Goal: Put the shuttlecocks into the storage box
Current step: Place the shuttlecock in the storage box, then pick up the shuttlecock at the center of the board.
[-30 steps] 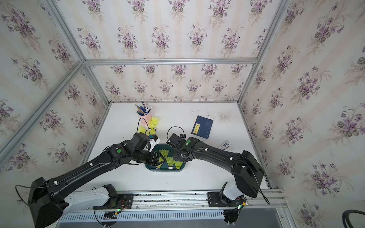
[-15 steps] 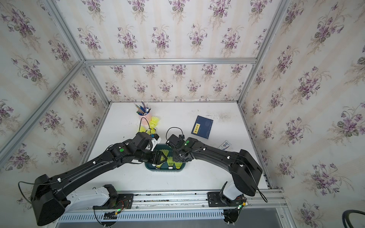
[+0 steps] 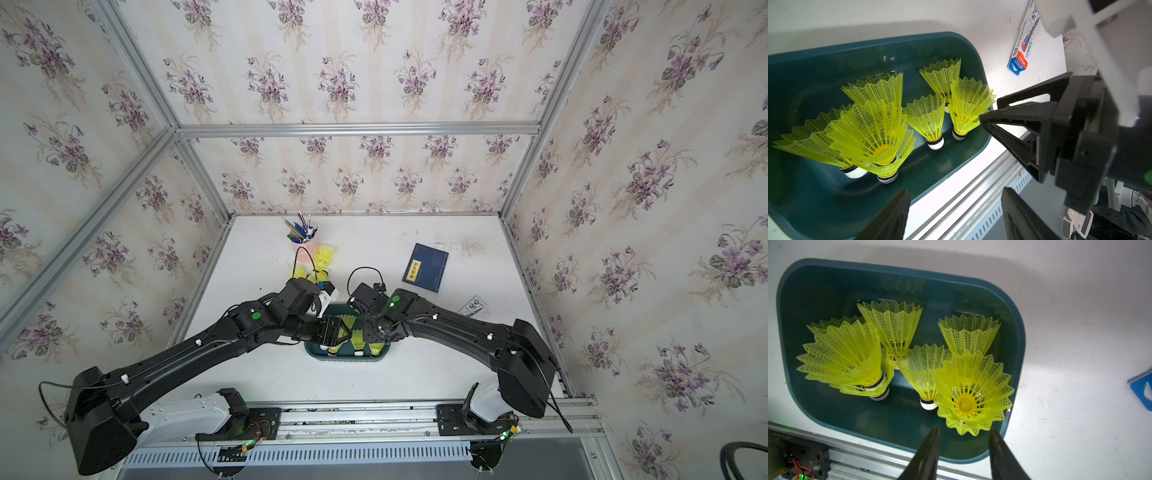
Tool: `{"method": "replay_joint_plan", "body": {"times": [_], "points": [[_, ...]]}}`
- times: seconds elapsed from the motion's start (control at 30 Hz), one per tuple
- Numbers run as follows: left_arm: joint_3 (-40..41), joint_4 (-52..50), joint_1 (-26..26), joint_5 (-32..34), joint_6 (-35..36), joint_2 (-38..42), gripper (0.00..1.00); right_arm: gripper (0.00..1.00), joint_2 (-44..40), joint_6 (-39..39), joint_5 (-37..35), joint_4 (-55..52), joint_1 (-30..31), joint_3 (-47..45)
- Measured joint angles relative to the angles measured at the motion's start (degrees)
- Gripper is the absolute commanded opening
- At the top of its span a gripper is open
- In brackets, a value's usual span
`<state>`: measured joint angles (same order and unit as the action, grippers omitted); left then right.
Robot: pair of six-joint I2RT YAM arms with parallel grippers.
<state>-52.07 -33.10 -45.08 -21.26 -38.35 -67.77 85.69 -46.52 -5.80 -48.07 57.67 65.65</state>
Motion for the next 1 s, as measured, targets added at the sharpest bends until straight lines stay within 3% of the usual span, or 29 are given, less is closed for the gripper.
{"method": "replay_joint_plan", "body": {"times": [0.47,0.83,1.0], "points": [[-4.3,-3.0,1.8,1.6,0.2,0.1,0.73,0.48,-0.5,0.9,-3.9,-2.3,-0.2,5.8],[-6.5,-5.2,16.7,-1.3,2.0,0.5,0.74,0.47,9.8,16.5,-3.4,9.7,-4.5,16.4],[-6.6,-5.5,23.9,-3.0,3.4,0.1,0.73,0.46,16.3,19.0,-1.4,12.4,-6.9,20.9]]}}
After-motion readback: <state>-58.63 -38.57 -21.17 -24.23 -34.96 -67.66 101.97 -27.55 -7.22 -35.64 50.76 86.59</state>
